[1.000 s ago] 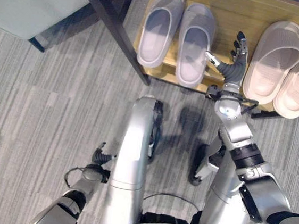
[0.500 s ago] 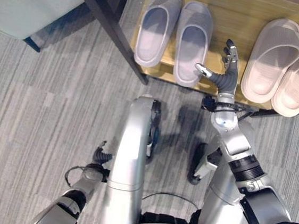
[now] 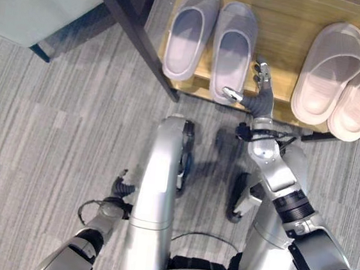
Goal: Arrange the slippers neatly on the shoe rack.
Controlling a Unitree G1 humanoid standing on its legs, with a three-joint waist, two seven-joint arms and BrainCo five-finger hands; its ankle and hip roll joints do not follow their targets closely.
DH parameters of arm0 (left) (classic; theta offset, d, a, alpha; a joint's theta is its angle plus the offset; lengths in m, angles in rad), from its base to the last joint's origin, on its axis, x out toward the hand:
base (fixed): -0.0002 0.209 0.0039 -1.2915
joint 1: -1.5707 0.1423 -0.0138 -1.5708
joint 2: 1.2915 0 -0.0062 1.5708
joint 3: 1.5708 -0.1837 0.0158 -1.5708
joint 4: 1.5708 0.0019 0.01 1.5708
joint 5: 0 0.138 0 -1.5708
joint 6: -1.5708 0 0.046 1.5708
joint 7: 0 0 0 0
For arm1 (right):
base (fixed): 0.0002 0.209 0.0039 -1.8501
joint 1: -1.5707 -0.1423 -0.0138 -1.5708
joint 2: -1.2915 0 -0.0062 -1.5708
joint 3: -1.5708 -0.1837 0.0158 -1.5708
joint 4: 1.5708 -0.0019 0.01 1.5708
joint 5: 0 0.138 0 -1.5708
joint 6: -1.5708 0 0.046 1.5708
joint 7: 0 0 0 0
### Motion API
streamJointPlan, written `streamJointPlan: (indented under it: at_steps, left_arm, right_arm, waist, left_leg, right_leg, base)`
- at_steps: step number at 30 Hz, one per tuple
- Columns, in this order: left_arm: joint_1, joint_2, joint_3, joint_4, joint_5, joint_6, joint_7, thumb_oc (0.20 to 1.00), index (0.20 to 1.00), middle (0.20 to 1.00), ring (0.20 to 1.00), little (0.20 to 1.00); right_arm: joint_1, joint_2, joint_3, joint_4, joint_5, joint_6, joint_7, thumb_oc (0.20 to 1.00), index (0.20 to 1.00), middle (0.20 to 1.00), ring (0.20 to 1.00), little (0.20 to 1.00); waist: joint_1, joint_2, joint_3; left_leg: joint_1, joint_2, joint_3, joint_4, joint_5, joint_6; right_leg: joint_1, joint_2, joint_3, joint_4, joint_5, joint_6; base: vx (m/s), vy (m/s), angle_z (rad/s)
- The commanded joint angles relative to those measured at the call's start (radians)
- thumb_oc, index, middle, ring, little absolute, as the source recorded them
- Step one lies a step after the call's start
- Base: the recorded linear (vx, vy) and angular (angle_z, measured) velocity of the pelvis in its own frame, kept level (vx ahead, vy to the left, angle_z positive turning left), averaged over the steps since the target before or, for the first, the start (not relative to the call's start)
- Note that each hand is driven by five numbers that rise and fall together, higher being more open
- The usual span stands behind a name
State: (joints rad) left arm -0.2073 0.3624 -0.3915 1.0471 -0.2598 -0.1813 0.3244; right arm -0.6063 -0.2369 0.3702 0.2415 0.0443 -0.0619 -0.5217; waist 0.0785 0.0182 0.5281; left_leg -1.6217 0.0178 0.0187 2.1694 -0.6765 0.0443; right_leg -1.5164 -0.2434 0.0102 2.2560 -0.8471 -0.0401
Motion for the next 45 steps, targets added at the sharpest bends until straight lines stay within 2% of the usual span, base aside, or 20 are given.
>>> streamJointPlan:
  at_steps: [1,10,23,37,42,45]
  left_arm:
    - [0.057,-0.001,-0.051,0.017,0.029,-0.014,0.026,1.0,1.0,1.0,1.0,1.0]
    - [0.056,0.001,-0.079,0.032,0.043,-0.024,0.035,1.0,1.0,1.0,1.0,1.0]
    - [0.054,0.004,-0.123,0.034,0.079,-0.024,0.054,1.0,1.0,1.0,1.0,1.0]
    - [0.042,-0.015,-0.12,0.046,0.083,-0.009,0.082,1.0,1.0,1.0,1.0,1.0]
    - [0.052,-0.018,-0.107,0.037,0.087,-0.001,0.094,1.0,1.0,1.0,1.0,1.0]
    - [0.072,-0.016,-0.092,0.019,0.084,-0.002,0.1,1.0,1.0,1.0,1.0,1.0]
  right_arm:
    - [-0.085,-0.002,0.04,-0.043,-0.019,-0.019,-0.023,1.0,1.0,1.0,1.0,1.0]
    - [-0.236,0.028,0.024,0.135,-0.018,-0.01,-0.074,1.0,1.0,1.0,1.0,1.0]
    - [-0.326,0.086,0.031,0.252,0.018,-0.012,-0.123,1.0,1.0,1.0,1.0,1.0]
    - [-0.236,0.154,0.062,0.111,0.048,-0.035,-0.153,1.0,1.0,1.0,1.0,1.0]
    - [-0.128,0.161,0.08,-0.062,0.053,-0.061,-0.15,1.0,1.0,1.0,1.0,1.0]
    - [-0.054,0.125,0.042,-0.177,0.004,-0.065,-0.178,1.0,1.0,1.0,1.0,1.0]
  waist:
    - [0.059,0.0,-0.008]
    - [0.081,0.021,-0.008]
    - [0.098,0.035,-0.008]
    - [0.084,0.025,-0.008]
    - [0.072,0.018,-0.008]
    - [0.061,0.016,-0.008]
  left_leg:
    - [0.052,-0.043,-0.096,0.005,-0.109,-0.039]
    - [0.052,-0.047,-0.099,0.011,-0.11,-0.04]
    - [0.052,-0.05,-0.101,0.016,-0.112,-0.044]
    - [0.052,-0.05,-0.098,0.036,-0.117,-0.044]
    - [0.052,-0.05,-0.096,0.036,-0.116,-0.047]
    - [0.052,-0.048,-0.093,0.032,-0.112,-0.049]
  right_leg:
    - [0.029,-0.037,0.177,-0.029,0.19,0.034]
    - [0.037,-0.037,0.169,-0.029,0.194,0.034]
    - [0.039,-0.038,0.172,-0.02,0.197,0.035]
    - [0.038,-0.032,0.177,-0.004,0.193,0.032]
    - [0.033,-0.03,0.182,0.0,0.19,0.029]
    - [0.027,-0.029,0.186,0.003,0.189,0.03]
  base:
    - [0.0,0.0,0.0]
    - [0.0,0.0,0.0]
    - [0.0,0.0,0.0]
    - [0.0,0.0,0.0]
    - [0.0,0.0,0.0]
    - [-0.01,-0.011,0.0]
